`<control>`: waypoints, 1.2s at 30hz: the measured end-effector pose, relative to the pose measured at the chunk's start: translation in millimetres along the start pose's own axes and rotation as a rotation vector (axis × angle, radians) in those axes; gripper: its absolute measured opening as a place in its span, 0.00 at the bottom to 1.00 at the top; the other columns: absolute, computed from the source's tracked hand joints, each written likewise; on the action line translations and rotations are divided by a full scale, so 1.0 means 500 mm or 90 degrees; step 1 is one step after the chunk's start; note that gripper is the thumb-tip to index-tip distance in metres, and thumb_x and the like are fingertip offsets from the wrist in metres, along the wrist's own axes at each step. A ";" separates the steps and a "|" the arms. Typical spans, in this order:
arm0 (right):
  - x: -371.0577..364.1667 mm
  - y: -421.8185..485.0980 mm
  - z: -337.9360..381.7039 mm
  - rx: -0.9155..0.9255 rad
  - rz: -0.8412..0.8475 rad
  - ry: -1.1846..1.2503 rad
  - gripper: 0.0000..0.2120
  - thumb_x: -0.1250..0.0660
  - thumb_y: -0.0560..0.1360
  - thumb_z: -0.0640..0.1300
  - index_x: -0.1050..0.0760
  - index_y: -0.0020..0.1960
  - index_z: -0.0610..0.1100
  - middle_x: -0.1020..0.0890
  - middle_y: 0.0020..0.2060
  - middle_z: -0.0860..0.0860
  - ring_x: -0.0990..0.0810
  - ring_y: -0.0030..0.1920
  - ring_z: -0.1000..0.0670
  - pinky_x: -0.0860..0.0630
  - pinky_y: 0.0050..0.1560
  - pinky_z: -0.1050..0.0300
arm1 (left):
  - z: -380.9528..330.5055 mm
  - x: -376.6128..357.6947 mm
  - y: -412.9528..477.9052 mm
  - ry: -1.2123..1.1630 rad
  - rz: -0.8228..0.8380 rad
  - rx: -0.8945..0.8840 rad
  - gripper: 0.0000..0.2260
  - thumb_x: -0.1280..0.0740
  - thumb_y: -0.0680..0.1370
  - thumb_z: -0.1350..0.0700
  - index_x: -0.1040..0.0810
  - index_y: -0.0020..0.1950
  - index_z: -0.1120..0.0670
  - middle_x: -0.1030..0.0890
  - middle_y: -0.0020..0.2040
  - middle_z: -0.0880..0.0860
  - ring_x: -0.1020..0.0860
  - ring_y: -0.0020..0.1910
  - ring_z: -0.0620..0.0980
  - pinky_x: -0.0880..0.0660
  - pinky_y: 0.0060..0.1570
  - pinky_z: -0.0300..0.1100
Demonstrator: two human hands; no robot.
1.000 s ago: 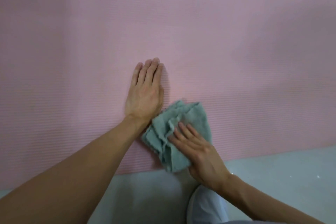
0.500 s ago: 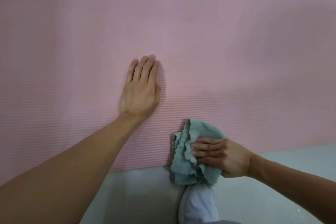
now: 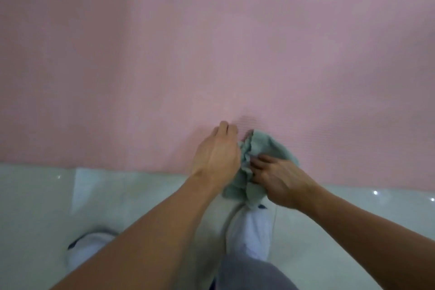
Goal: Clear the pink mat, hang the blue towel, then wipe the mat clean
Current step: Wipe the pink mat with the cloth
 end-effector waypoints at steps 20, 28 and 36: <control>0.407 -0.584 -0.031 -0.632 -0.240 0.530 0.04 0.35 0.71 0.36 0.21 0.40 0.37 0.17 0.38 0.38 0.19 0.41 0.39 0.25 0.42 0.48 | -0.251 0.348 -0.295 0.104 0.150 0.016 0.13 0.44 0.80 0.57 0.23 0.59 0.57 0.21 0.58 0.59 0.23 0.55 0.61 0.29 0.48 0.46; 0.351 -0.588 -0.080 -0.615 -0.293 0.716 0.08 0.32 0.69 0.39 0.21 0.44 0.34 0.17 0.42 0.37 0.19 0.41 0.39 0.26 0.38 0.49 | -0.308 0.325 -0.271 0.124 0.127 0.073 0.13 0.44 0.80 0.58 0.22 0.57 0.57 0.20 0.54 0.58 0.22 0.50 0.59 0.29 0.43 0.44; 0.363 -0.618 -0.179 -0.454 -0.267 1.049 0.04 0.29 0.74 0.37 0.20 0.48 0.39 0.14 0.44 0.46 0.14 0.42 0.47 0.19 0.40 0.55 | -0.413 0.275 -0.259 0.098 0.094 0.166 0.12 0.44 0.80 0.58 0.23 0.57 0.58 0.21 0.55 0.58 0.23 0.49 0.59 0.29 0.43 0.44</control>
Point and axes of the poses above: each hand's wrist, its own y-axis towards the middle knuckle, its own x-axis out of the back of the hand, z = x × y, the point moved 7 cm from there along y, towards the middle knuckle
